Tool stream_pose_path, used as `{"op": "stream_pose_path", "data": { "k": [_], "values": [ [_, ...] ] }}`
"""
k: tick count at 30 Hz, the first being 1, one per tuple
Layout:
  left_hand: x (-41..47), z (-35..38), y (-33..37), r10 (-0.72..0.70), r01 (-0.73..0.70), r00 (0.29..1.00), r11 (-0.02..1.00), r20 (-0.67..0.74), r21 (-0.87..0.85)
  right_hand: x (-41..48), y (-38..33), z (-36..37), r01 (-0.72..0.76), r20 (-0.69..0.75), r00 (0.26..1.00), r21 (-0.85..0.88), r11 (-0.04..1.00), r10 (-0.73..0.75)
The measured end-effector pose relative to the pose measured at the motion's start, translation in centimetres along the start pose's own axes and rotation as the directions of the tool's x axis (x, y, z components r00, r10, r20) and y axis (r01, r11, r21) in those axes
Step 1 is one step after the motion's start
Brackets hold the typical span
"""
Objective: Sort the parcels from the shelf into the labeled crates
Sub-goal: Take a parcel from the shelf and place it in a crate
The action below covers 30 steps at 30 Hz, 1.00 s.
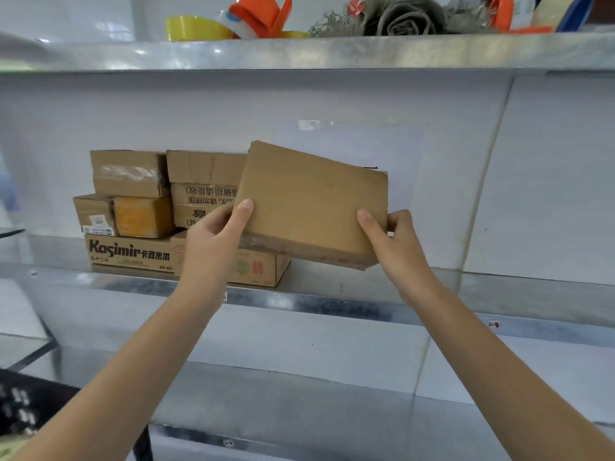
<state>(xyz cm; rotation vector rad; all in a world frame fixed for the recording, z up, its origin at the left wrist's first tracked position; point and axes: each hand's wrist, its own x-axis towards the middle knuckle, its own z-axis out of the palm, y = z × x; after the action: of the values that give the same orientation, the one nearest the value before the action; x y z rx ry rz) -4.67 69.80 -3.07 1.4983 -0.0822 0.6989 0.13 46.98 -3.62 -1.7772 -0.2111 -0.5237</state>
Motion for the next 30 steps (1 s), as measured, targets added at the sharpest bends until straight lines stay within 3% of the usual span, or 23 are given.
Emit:
{"op": "stream_pose_path", "data": {
  "k": [8,12,16,26,30],
  "values": [
    [-3.3,-7.7,-1.6,-0.016,0.007,0.981,0.999,-0.193,-0.045,-2.5,-0.9,6.7,0.124,0.173,0.976,0.071,0.990,-0.135],
    [-5.4,-11.8,-2.3,0.026,-0.025,0.939,1.000,-0.342,0.007,-4.3,-1.1,10.8,0.165,0.293,0.933,0.169,0.972,-0.209],
    [-8.8,-16.1,-3.8,0.012,0.033,0.896,0.995,-0.444,0.093,-6.7,0.2,15.3,0.133,0.414,0.881,0.246,0.960,-0.228],
    [-19.2,-25.0,-6.9,0.011,0.265,0.714,0.921,-0.700,0.284,-14.9,3.8,26.1,-0.086,0.755,0.640,0.255,0.963,-0.143],
    [-23.6,-28.1,-6.6,0.015,0.337,0.600,0.902,-0.800,0.270,-18.8,3.6,28.9,-0.129,0.837,0.526,0.256,0.958,-0.153]
  ]
}}
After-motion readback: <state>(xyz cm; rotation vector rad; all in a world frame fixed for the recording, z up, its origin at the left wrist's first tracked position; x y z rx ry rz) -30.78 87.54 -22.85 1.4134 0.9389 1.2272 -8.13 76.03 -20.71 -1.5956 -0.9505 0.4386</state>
